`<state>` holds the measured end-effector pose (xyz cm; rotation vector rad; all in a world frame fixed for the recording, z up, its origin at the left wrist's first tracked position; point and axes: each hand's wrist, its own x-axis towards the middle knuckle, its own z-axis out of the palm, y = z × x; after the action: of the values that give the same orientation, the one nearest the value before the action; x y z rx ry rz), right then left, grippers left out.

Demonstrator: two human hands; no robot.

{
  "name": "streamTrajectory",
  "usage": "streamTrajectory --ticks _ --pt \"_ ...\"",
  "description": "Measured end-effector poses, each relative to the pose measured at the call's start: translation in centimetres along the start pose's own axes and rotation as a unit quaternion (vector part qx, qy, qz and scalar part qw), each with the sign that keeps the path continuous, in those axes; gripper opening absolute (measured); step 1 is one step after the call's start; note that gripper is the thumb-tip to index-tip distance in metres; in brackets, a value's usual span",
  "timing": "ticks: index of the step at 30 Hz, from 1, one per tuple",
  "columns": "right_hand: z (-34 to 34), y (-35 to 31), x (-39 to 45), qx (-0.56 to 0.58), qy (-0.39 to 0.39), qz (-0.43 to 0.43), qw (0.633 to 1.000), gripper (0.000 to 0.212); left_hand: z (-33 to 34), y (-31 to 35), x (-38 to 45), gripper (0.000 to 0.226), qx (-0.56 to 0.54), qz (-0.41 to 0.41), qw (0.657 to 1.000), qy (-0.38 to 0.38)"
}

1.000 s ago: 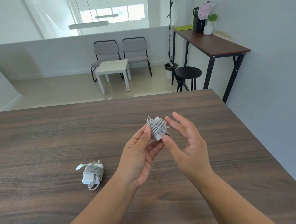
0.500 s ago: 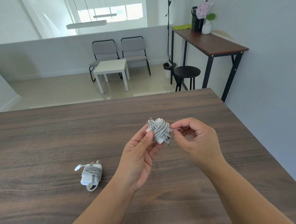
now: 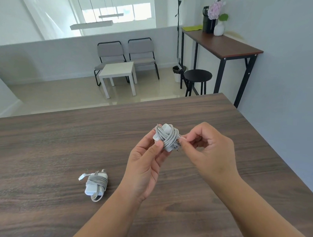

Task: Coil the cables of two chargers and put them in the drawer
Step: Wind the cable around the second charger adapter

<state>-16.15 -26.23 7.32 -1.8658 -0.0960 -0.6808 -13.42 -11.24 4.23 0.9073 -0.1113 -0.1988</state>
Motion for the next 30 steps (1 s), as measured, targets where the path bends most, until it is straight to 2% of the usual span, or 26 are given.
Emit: streamTrajectory --ticks 4,7,10,13,16,20,25,28,30 --pt "0.2 0.1 -0.6 -0.019 0.017 0.0 1.0 0.025 -0.1 0.0 0.1 0.049 0.017 0.011 1.0 0.001" --pt "0.4 -0.2 -1.0 0.016 0.023 0.015 0.999 0.022 -0.2 0.1 0.1 0.051 0.019 0.013 1.0 -0.004" --pt "0.5 -0.4 -1.5 0.117 0.019 0.076 0.99 0.024 -0.4 0.3 0.1 0.051 0.014 0.02 1.0 -0.014" --pt "0.5 -0.4 -1.6 0.25 0.023 0.16 0.955 0.027 -0.4 0.6 0.1 0.07 0.011 0.035 0.999 -0.036" --pt "0.4 -0.2 -1.2 0.308 0.025 0.196 0.931 0.029 -0.4 0.7 -0.1 0.077 0.011 0.035 0.998 -0.048" --pt "0.3 0.3 -0.9 0.32 0.027 0.171 0.932 0.03 -0.5 0.8 -0.1 0.07 -0.009 0.008 0.999 -0.047" --pt "0.5 0.7 -1.0 0.32 -0.002 0.112 0.941 0.022 -0.7 1.1 -0.2 0.039 -0.024 -0.036 0.997 -0.06" --pt "0.4 0.7 -1.2 0.27 -0.013 0.065 0.96 0.02 -0.6 1.2 -0.3 0.054 -0.027 -0.048 0.996 -0.072" --pt "0.4 0.6 -1.5 0.207 -0.012 0.019 0.978 0.029 -0.6 1.2 -0.3 0.06 -0.015 -0.044 0.997 -0.069"
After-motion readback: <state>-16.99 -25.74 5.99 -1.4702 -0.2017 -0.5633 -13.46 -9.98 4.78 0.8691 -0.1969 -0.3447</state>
